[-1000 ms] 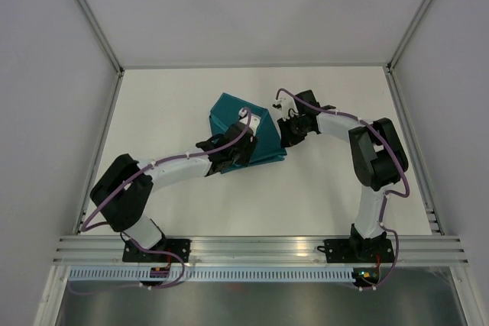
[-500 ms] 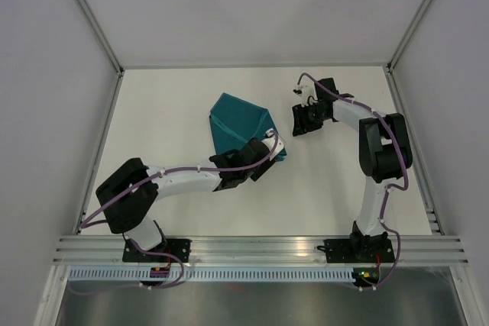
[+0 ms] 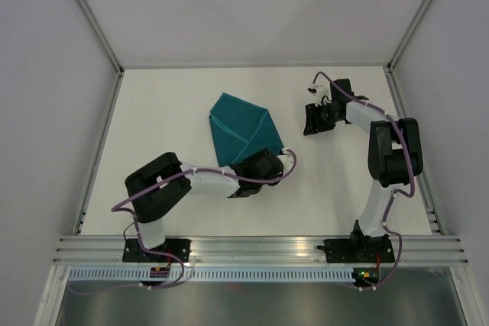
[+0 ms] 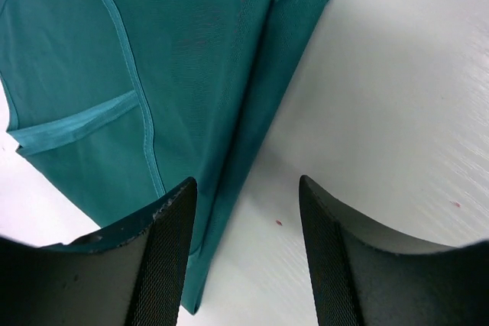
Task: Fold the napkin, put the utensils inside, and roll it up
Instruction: Roll the napkin with the utensil
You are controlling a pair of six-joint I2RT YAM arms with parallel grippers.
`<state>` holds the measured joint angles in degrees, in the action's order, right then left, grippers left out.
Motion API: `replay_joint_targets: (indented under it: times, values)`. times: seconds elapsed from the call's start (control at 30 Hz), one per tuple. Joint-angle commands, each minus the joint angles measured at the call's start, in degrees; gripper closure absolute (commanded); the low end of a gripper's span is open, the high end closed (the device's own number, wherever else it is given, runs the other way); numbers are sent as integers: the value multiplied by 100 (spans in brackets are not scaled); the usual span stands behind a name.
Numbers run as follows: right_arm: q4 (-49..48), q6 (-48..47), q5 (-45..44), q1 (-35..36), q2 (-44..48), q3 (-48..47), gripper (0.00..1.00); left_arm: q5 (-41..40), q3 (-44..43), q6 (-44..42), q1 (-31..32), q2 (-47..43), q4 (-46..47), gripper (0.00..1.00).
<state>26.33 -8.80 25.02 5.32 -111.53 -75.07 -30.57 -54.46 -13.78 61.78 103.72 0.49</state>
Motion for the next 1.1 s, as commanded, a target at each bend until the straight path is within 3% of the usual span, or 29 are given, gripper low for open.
replay_joint_targets:
  times: [0.0, 0.2, 0.63, 0.93, 1.07]
  values:
    - [-137, 1, 100, -93, 333, 62, 49, -344, -171, -406, 10, 209, 197, 38]
    - [30, 1, 82, -137, 430, -131, 49, -275, -302, -415, -60, 473, 66, 41]
    - [92, -61, 65, -137, 614, -158, 51, -90, -250, -345, -307, 570, 83, 67]
    - [57, -183, 74, -137, 799, -17, 52, 173, -337, -345, -377, 606, 13, 91]
    - [-13, -307, 109, -137, 922, 89, 53, 358, -434, -345, -430, 561, -14, 94]
